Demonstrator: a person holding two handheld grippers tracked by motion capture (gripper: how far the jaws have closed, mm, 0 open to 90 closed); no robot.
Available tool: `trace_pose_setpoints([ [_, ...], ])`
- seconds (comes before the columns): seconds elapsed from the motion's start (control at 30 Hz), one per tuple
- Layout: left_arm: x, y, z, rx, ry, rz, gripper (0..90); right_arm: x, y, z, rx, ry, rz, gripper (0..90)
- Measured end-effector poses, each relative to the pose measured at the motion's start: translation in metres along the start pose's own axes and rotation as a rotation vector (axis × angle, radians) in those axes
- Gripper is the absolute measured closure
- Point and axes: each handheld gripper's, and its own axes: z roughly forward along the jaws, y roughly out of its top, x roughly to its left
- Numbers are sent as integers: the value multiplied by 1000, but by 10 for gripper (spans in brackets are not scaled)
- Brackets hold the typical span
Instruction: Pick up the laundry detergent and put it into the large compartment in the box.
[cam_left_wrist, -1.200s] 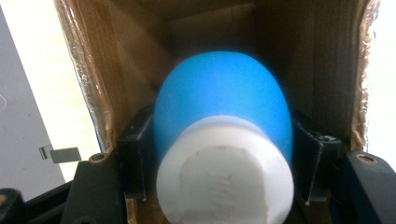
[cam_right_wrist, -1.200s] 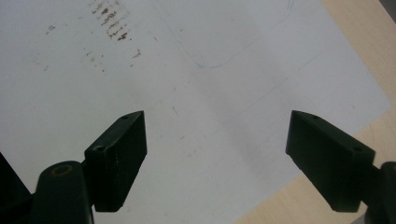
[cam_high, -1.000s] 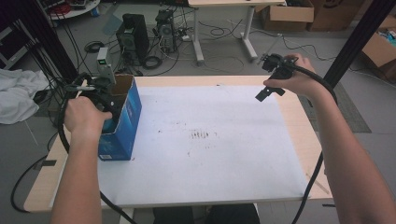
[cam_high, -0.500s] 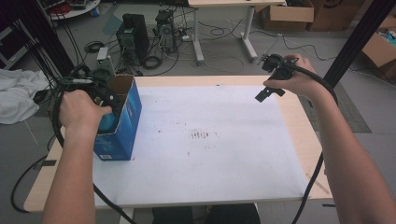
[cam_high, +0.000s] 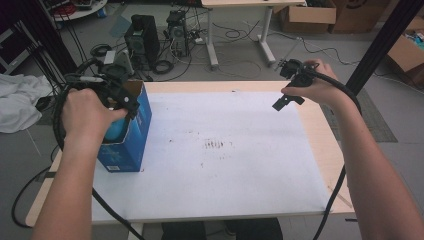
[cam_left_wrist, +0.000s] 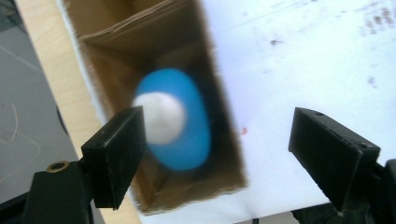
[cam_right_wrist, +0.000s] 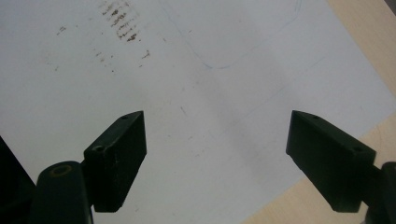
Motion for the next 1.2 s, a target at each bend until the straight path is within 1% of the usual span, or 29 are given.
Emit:
trace_pose_setpoints([
  [0.13, -15, 4, 0, 8, -24, 44, 201, 1, 0, -2, 1, -2, 1, 202],
  [0.2, -27, 7, 0, 0, -25, 75, 200, 1, 0, -3, 0, -5, 1, 201],
  [0.23, -31, 8, 0, -5, -31, 85, 202, 2, 0, -3, -2, -5, 0, 201],
  [0.27, -37, 9, 1, -13, -37, 98, 201, 2, 0, -4, -1, -6, 2, 201],
  [0.3, -40, 10, 1, -14, -38, 104, 201, 2, 0, -5, 1, -8, 4, 201],
  [0.33, -47, 12, 3, -12, -50, 122, 199, 2, 0, -5, 1, -9, 2, 202],
  [0.37, -52, 13, 4, -13, -59, 132, 200, 2, 0, -6, -2, -10, 0, 202],
  [0.43, -61, 15, 7, -12, -65, 155, 200, 3, 1, -6, -3, -10, 2, 201],
  [0.57, -81, 20, 17, 1, -102, 193, 204, 4, 3, -7, -3, -13, -1, 202],
  [0.6, -85, 21, 20, 9, -116, 202, 205, 4, 4, -7, 3, -13, -2, 202],
  [0.67, -92, 24, 25, 29, -130, 214, 210, 4, 4, -8, 3, -14, -5, 203],
  [0.7, -95, 25, 27, 24, -149, 222, 206, 4, 4, -8, 0, -14, -3, 204],
  [0.73, -98, 25, 28, 14, -150, 228, 226, 4, 5, -8, 1, -15, -4, 203],
  [0.77, -102, 26, 29, 1, -136, 243, 244, 4, 5, -8, 2, -15, -4, 203],
  [0.8, -106, 26, 31, -3, -133, 253, 236, 3, 4, -8, 0, -16, -4, 202],
  [0.83, -109, 27, 33, 2, -145, 256, 232, 3, 4, -7, 2, -15, -5, 202],
  [0.9, -116, 28, 38, 16, -120, 276, 232, 3, 4, -7, 6, -14, -2, 202],
  [0.97, -120, 29, 42, 18, -143, 282, 230, 2, 3, -8, 5, -14, -2, 202],
  [1.03, -125, 30, 46, 24, -146, 292, 230, 2, 3, -8, 3, -15, -1, 201],
  [1.07, -126, 30, 48, 30, -152, 296, 229, 2, 2, -9, 2, -16, -2, 202],
  [1.2, -130, 32, 52, 45, -138, 305, 229, 2, 1, -10, 4, -18, 0, 202],
])
